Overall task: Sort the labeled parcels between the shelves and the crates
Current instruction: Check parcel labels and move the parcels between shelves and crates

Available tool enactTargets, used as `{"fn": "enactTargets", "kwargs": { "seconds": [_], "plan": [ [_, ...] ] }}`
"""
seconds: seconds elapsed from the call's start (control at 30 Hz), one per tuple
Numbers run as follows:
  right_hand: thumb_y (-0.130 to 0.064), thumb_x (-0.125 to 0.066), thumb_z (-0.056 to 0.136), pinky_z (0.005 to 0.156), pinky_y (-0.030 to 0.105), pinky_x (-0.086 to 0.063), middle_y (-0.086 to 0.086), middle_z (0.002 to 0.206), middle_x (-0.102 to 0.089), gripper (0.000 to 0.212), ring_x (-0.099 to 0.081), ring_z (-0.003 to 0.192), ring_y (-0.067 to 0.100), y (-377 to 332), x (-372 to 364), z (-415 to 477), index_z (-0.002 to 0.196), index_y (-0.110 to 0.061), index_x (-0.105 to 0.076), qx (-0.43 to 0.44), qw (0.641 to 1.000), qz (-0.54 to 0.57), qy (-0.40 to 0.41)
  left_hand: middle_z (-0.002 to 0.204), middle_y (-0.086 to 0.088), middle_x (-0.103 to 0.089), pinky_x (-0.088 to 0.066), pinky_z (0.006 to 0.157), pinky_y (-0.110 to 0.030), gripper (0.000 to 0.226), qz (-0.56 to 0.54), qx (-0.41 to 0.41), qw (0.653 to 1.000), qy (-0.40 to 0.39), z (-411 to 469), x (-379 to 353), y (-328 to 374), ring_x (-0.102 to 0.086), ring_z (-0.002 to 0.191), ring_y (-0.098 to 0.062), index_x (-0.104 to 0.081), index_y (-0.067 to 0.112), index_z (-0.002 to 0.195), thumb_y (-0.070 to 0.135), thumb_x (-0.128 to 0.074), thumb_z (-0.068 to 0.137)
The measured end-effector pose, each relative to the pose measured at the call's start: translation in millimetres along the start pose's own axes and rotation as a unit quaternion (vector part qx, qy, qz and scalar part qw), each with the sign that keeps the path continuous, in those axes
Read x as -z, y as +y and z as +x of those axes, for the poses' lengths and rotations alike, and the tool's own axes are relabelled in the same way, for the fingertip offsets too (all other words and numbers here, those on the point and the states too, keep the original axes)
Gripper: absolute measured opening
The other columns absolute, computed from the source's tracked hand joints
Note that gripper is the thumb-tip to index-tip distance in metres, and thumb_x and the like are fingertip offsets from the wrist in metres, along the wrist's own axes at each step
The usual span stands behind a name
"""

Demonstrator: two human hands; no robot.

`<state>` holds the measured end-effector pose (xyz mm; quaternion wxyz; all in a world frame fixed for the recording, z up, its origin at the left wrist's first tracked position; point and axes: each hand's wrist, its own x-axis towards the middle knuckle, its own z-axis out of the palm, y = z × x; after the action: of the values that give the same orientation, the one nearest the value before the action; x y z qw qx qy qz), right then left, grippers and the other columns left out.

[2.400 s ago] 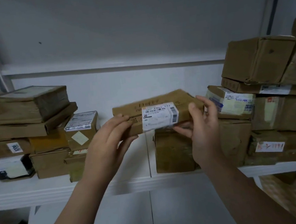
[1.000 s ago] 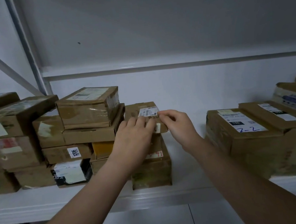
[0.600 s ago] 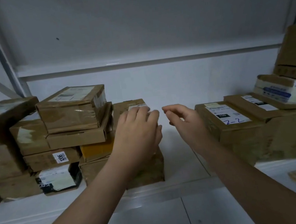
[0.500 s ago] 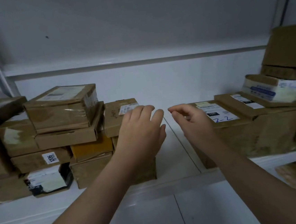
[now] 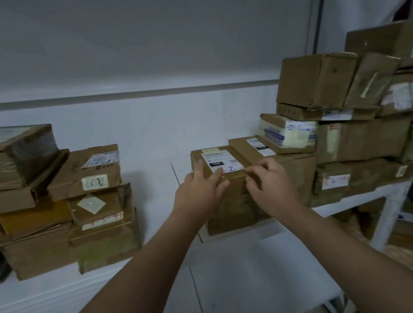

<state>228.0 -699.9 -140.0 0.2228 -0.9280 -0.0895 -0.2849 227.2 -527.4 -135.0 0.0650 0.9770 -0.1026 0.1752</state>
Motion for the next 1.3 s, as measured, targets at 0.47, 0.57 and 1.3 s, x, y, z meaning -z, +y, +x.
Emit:
{"fn": "enactTargets", "kwargs": {
  "seconds": [0.47, 0.57, 1.3],
  "plan": [
    [-0.034, -0.071, 0.082, 0.060, 0.001, -0.039, -0.010, 0.094, -0.048, 0.053, -0.050, 0.074, 0.000, 6, -8, -44, 0.130, -0.021, -0.051, -0.101, 0.918, 0.381, -0.029, 0.137, -0.008, -0.037, -0.045, 0.084, -0.027, 0.033, -0.313, 0.114, 0.910, 0.246, -74, -29, 35, -0.048, 0.116, -0.018, -0.046, 0.014, 0.109, 0.028, -0.066, 0.086],
    [-0.022, -0.072, 0.082, 0.081, 0.014, -0.050, 0.002, 0.115, -0.050, 0.050, -0.056, 0.091, 0.001, 9, -11, -58, 0.127, -0.021, -0.051, -0.082, 0.902, 0.417, -0.073, 0.128, 0.011, -0.049, -0.047, 0.094, -0.041, 0.071, -0.410, 0.129, 0.878, 0.212, -90, -28, 35, -0.052, 0.117, -0.023, -0.032, 0.039, 0.124, 0.020, -0.079, 0.073],
    [-0.016, -0.043, 0.100, 0.100, 0.043, -0.048, 0.004, 0.145, -0.041, 0.048, -0.045, 0.130, 0.016, -12, -5, -105, 0.134, -0.045, -0.026, 0.023, 0.831, 0.551, -0.078, 0.098, 0.022, -0.068, -0.055, 0.072, -0.022, 0.055, -0.567, 0.155, 0.773, 0.239, -135, -17, 46, -0.067, 0.097, -0.007, -0.036, 0.059, 0.112, 0.022, -0.067, 0.086]
  ]
}}
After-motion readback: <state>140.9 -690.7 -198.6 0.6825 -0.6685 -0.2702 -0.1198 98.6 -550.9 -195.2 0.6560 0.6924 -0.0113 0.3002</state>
